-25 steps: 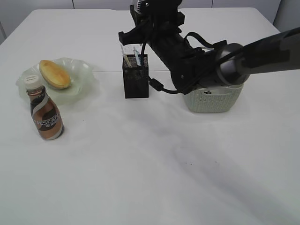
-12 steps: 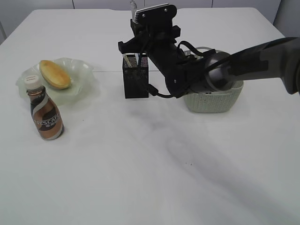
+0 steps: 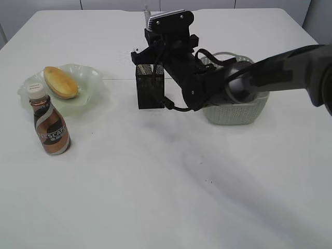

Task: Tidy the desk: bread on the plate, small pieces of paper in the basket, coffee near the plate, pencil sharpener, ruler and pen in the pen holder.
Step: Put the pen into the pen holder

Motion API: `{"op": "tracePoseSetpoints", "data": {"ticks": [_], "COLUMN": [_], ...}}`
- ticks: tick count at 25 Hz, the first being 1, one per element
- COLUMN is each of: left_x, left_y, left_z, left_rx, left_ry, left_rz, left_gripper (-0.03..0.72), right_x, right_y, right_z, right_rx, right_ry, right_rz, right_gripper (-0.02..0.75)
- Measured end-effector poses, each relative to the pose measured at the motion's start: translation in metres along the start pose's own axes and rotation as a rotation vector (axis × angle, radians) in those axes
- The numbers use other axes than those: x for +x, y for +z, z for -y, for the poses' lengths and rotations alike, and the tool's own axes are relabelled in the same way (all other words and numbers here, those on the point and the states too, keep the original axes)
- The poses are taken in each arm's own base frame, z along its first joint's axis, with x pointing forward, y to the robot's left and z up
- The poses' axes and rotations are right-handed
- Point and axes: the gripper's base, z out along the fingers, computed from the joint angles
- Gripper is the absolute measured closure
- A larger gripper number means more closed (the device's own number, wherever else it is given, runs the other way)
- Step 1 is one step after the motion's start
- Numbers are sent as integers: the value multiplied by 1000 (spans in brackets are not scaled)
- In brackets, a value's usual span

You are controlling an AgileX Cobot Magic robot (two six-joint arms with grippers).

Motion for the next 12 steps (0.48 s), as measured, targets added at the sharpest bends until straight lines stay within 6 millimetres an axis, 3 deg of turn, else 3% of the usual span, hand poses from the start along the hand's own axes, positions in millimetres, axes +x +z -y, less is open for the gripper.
{"op": "tracePoseSetpoints", "data": {"ticks": [12], "left_x": [0], "left_y": [0], "left_z": [0], "left_rx": [0], "left_ry": [0], "left_rz": [2], "left_gripper": [372], "right_x": [25], "right_y": [5], "right_z": [0], "right_rx": [21], "right_ry": [25], "right_rz": [-43], "right_gripper": [660]}}
